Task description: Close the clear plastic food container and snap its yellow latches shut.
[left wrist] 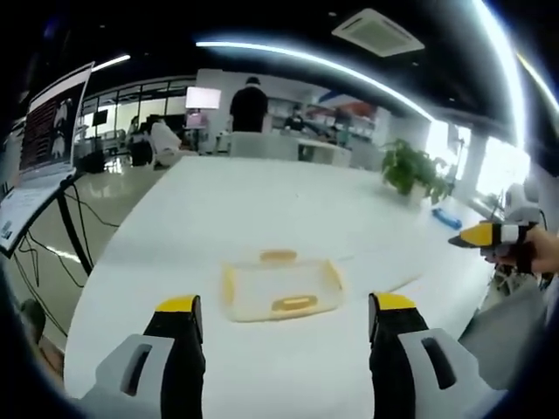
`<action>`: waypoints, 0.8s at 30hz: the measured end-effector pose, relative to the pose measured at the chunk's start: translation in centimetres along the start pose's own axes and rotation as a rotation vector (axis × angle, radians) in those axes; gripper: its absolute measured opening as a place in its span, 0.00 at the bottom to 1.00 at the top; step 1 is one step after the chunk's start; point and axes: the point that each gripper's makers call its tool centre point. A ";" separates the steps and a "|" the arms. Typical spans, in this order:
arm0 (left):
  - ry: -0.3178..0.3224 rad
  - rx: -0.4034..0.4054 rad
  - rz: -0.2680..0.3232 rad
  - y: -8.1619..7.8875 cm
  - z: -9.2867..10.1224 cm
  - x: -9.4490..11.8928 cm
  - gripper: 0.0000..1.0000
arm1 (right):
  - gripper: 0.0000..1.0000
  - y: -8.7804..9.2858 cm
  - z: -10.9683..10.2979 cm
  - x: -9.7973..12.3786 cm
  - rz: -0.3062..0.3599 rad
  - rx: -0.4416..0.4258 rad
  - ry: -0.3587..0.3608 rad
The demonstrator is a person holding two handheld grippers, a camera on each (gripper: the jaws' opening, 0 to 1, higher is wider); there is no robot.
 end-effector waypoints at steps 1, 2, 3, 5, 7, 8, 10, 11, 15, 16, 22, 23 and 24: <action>0.002 -0.003 0.000 -0.1 -0.2 -0.3 0.76 | 0.65 0.0 -0.1 -0.4 0.003 0.008 -0.004; 0.003 -0.003 -0.004 -0.1 -0.3 -0.5 0.75 | 0.63 0.0 -0.2 -0.7 0.005 0.013 -0.005; 0.005 0.002 -0.013 0.0 -0.3 -0.8 0.73 | 0.62 0.3 -0.3 -1.1 0.003 0.017 -0.004; 0.019 0.006 -0.017 0.1 -0.4 -1.2 0.70 | 0.61 0.8 -0.3 -1.5 -0.011 0.015 0.000; 0.027 0.000 -0.022 0.0 -0.3 -1.7 0.71 | 0.60 1.3 -0.6 -1.8 -0.017 0.017 0.007; 0.033 -0.011 -0.025 -0.1 -0.3 -2.0 0.71 | 0.60 1.4 -0.8 -2.1 -0.020 0.021 0.006; 0.038 -0.016 -0.031 -0.3 -0.3 -2.5 0.69 | 0.56 1.2 -1.5 -2.5 -0.001 0.040 -0.010; 0.042 -0.011 -0.032 -0.4 -0.4 -2.6 0.68 | 0.50 1.1 -1.8 -2.7 0.000 0.043 -0.017; 0.056 -0.013 -0.027 -0.8 -0.5 -3.6 0.65 | 0.44 1.1 -2.6 -4.0 -0.007 0.056 -0.030; 0.056 -0.015 -0.028 -0.8 -0.5 -3.8 0.65 | 0.44 1.2 -2.7 -4.2 -0.010 0.054 -0.033; 0.064 -0.027 -0.042 -0.4 -0.9 -5.2 0.63 | 0.43 1.2 -3.1 -6.2 -0.007 0.059 -0.042; 0.064 -0.027 -0.043 -0.4 -1.0 -5.3 0.63 | 0.43 1.2 -3.1 -6.5 -0.007 0.059 -0.045; 0.064 -0.027 -0.042 -0.4 -1.1 -5.4 0.63 | 0.43 1.3 -3.1 -6.8 -0.008 0.061 -0.047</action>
Point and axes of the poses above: the point that each gripper's makers call its tool centre point, and the gripper's own axes: x roughly backward along the fingers, z roughly to its right, y roughly out of its underside, and after that the axes turned 8 degrees about -y, right-handed
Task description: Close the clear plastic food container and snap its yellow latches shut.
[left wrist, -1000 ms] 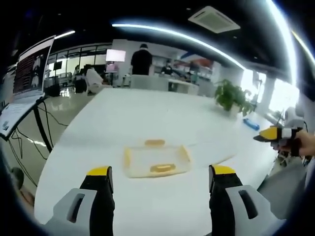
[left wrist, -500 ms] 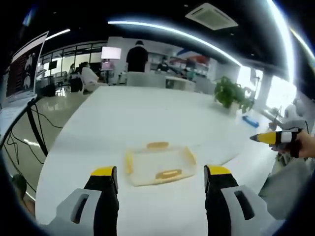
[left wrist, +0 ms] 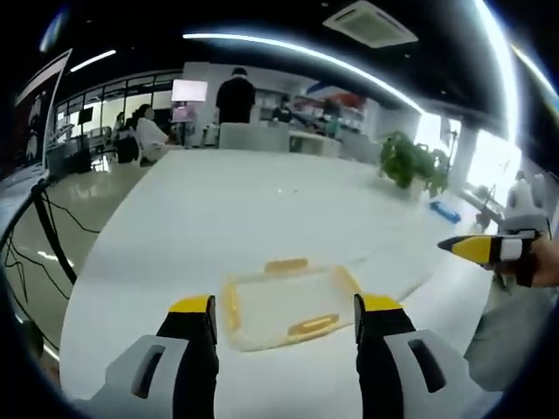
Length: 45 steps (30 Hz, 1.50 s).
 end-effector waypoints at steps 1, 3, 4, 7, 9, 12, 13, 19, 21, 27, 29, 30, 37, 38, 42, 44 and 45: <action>0.000 0.000 0.002 0.0 -0.1 -0.1 0.62 | 0.42 0.1 0.1 -0.2 -0.004 0.003 0.001; 0.001 -0.002 0.003 0.1 -0.1 -0.3 0.61 | 0.42 0.4 0.1 -0.7 -0.011 0.008 0.002; 0.001 -0.007 -0.002 0.3 -0.2 -0.5 0.60 | 0.42 0.6 0.1 -0.9 -0.018 0.005 -0.003; -0.010 -0.034 -0.015 1.0 -0.6 -0.8 0.60 | 0.42 0.9 0.0 -1.6 -0.028 0.010 -0.013; -0.015 -0.039 -0.018 1.2 -0.8 -0.9 0.59 | 0.42 0.9 -0.1 -2.1 -0.033 0.018 -0.018; -0.020 -0.030 -0.030 1.5 -1.0 -1.0 0.58 | 0.42 0.9 0.0 -2.7 -0.031 0.011 -0.020; -0.021 -0.030 -0.030 1.5 -1.0 -1.0 0.57 | 0.42 0.8 0.0 -2.8 -0.028 0.007 -0.019; -0.016 -0.049 -0.046 1.9 -1.2 -1.7 0.55 | 0.40 0.3 -0.3 -4.1 -0.008 0.016 -0.015; -0.013 -0.052 -0.049 2.0 -1.2 -2.0 0.55 | 0.40 0.4 -0.5 -4.8 -0.012 0.021 -0.017; -0.003 -0.065 -0.053 2.0 -1.2 -2.9 0.54 | 0.35 1.2 -0.7 -6.2 -0.045 0.090 -0.010; -0.002 -0.070 -0.056 2.0 -1.2 -3.3 0.53 | 0.35 1.5 -0.6 -6.5 -0.053 0.083 -0.011; -0.002 -0.071 -0.057 2.0 -1.2 -3.3 0.53 | 0.35 1.6 -0.6 -6.6 -0.059 0.081 -0.012; -0.012 -0.068 -0.068 2.2 -1.4 -3.9 0.49 | 0.33 2.3 -0.4 -7.9 -0.091 0.146 -0.006; -0.012 -0.070 -0.069 2.3 -1.4 -3.9 0.49 | 0.33 2.6 -0.2 -8.0 -0.100 0.141 -0.001; -0.010 -0.076 -0.076 2.6 -1.4 -4.0 0.48 | 0.32 3.1 0.0 -8.3 -0.116 0.142 -0.002; -0.011 -0.078 -0.080 2.8 -1.4 -4.0 0.47 | 0.32 3.2 0.1 -8.4 -0.117 0.139 -0.002; -0.012 -0.077 -0.083 2.8 -1.4 -4.0 0.47 | 0.32 3.2 0.1 -8.5 -0.120 0.143 -0.002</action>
Point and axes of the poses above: the point that each gripper's makers call its tool centre point, and the gripper's own axes: x roughly backward along the fingers, z roughly to its right, y roughly out of its underside, and after that the axes turned 8 degrees about -y, right-handed
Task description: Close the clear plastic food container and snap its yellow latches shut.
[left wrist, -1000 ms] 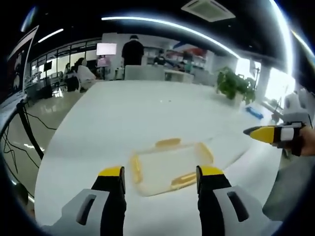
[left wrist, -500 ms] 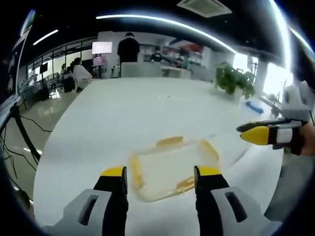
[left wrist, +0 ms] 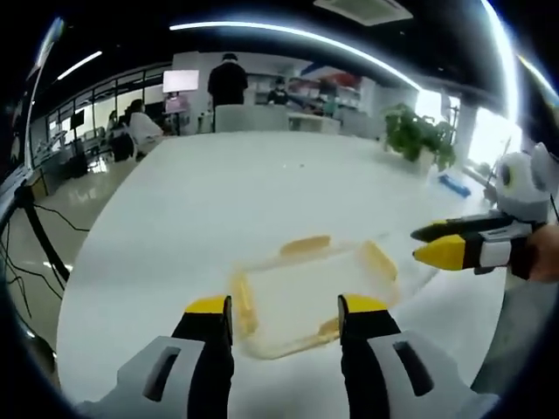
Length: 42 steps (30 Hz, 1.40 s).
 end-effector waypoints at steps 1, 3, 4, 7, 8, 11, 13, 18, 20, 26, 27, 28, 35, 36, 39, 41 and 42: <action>0.001 0.002 0.001 0.0 0.0 0.0 0.46 | 0.32 0.0 0.0 -0.1 0.000 0.007 -0.003; 0.001 0.006 0.003 0.1 0.1 -0.1 0.46 | 0.31 0.1 -0.1 -0.3 -0.007 0.016 -0.010; -0.001 0.004 -0.002 0.2 0.1 -0.2 0.45 | 0.31 0.2 -0.1 -0.4 -0.010 0.016 -0.011; -0.005 0.003 -0.009 0.4 0.1 -0.4 0.44 | 0.30 0.5 0.0 -0.7 -0.024 0.041 -0.008; -0.008 0.004 -0.009 0.4 0.1 -0.5 0.43 | 0.29 0.6 0.1 -0.8 -0.030 0.054 -0.004; -0.017 0.008 -0.012 0.5 -0.1 -0.7 0.41 | 0.29 1.1 0.3 -1.1 -0.041 0.052 -0.001; -0.023 0.009 -0.016 0.7 -0.3 -1.0 0.40 | 0.28 1.4 0.5 -1.3 -0.049 0.050 0.005; -0.045 -0.039 -0.021 1.0 -0.5 -1.4 0.39 | 0.28 1.8 0.6 -1.3 -0.072 0.076 -0.007; -0.045 -0.040 -0.019 1.0 -0.5 -1.5 0.37 | 0.28 1.8 0.8 -1.3 -0.073 0.069 -0.001; -0.051 -0.025 -0.022 1.1 -0.6 -1.7 0.33 | 0.26 1.7 1.1 -1.4 -0.069 0.073 0.023; -0.052 -0.025 -0.022 1.1 -0.6 -1.7 0.32 | 0.25 1.7 1.2 -1.4 -0.070 0.077 0.028; -0.054 -0.026 -0.024 1.2 -0.6 -1.7 0.31 | 0.25 1.8 1.2 -1.4 -0.070 0.079 0.032; -0.071 -0.060 -0.045 1.9 -0.6 -1.9 0.29 | 0.20 2.0 1.8 -1.3 -0.085 0.108 0.079; -0.072 -0.064 -0.045 1.9 -0.6 -1.9 0.29 | 0.19 2.0 1.8 -1.3 -0.087 0.112 0.080; -0.074 -0.067 -0.043 1.9 -0.6 -2.0 0.28 | 0.19 2.0 1.9 -1.3 -0.086 0.111 0.081; -0.077 -0.069 -0.042 1.8 -0.7 -2.0 0.28 | 0.19 2.0 1.9 -1.3 -0.085 0.109 0.086; -0.079 -0.070 -0.041 1.8 -0.7 -2.0 0.27 | 0.19 2.0 2.0 -1.2 -0.086 0.112 0.094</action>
Point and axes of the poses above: the point that each gripper's makers call its tool centre point, and the gripper's own axes: x roughly backward along the fingers, z roughly to its right, y roughly out of its underside, and after that the axes turned 8 degrees about -y, right-handed
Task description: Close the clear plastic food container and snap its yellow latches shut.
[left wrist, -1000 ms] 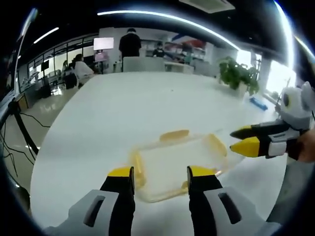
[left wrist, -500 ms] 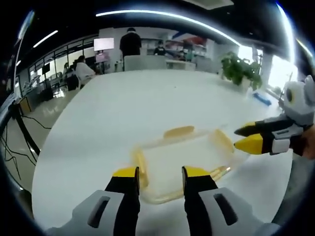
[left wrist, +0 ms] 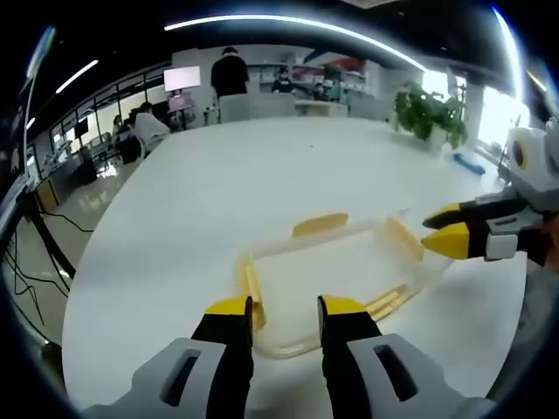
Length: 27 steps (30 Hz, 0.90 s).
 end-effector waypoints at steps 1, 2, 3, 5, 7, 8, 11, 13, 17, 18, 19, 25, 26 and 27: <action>-0.002 0.002 0.003 -0.1 0.0 0.0 0.26 | 0.19 0.0 0.0 0.0 0.001 0.000 0.001; -0.006 0.004 0.007 -0.2 -0.1 0.0 0.25 | 0.19 0.0 0.0 0.0 0.003 -0.001 0.001; -0.012 0.002 0.013 -0.3 -0.2 0.0 0.24 | 0.19 -0.1 -0.1 -0.1 0.009 0.001 -0.009; -0.033 -0.042 0.018 -0.5 -0.5 0.0 0.23 | 0.20 -0.3 -0.4 -0.3 0.015 -0.006 -0.022; -0.029 -0.037 0.015 -0.5 -0.4 -0.1 0.22 | 0.20 -0.4 -0.4 -0.4 0.016 -0.009 -0.021; -0.026 -0.033 0.014 -0.5 -0.4 -0.2 0.22 | 0.20 -0.4 -0.5 -0.4 0.016 -0.009 -0.021; -0.027 -0.031 0.013 -0.5 -0.5 -0.3 0.21 | 0.19 -0.4 -0.9 -0.5 0.015 -0.007 -0.029; -0.030 -0.032 0.013 -0.5 -0.6 -0.3 0.20 | 0.19 -0.7 -1.2 -0.6 0.020 0.005 -0.033; -0.032 -0.031 0.010 -0.4 -0.7 -0.5 0.18 | 0.19 -0.5 -1.3 -1.2 0.012 0.006 -0.031; -0.026 -0.037 0.008 -0.4 -0.7 -0.5 0.18 | 0.19 -0.4 -1.2 -1.3 0.007 0.008 -0.028; -0.023 -0.041 0.008 -0.4 -0.7 -0.5 0.18 | 0.19 -0.3 -1.2 -1.4 0.002 0.009 -0.027; -0.030 -0.032 0.015 -0.5 -0.9 -0.7 0.16 | 0.13 0.5 -1.0 -2.2 -0.025 0.014 -0.044; -0.031 -0.028 0.016 -0.6 -0.9 -0.8 0.16 | 0.11 0.6 -1.1 -2.2 -0.028 0.011 -0.050; -0.036 -0.027 0.016 -0.6 -1.0 -0.8 0.15 | 0.10 0.6 -0.9 -2.2 -0.032 0.020 -0.042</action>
Point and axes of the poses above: the point that each gripper's makers call its tool centre point, and the gripper's own axes: x roughly backward along the fingers, z roughly to its right, y roughly out of its underside, and after that the axes turned 8 degrees about -y, right-handed
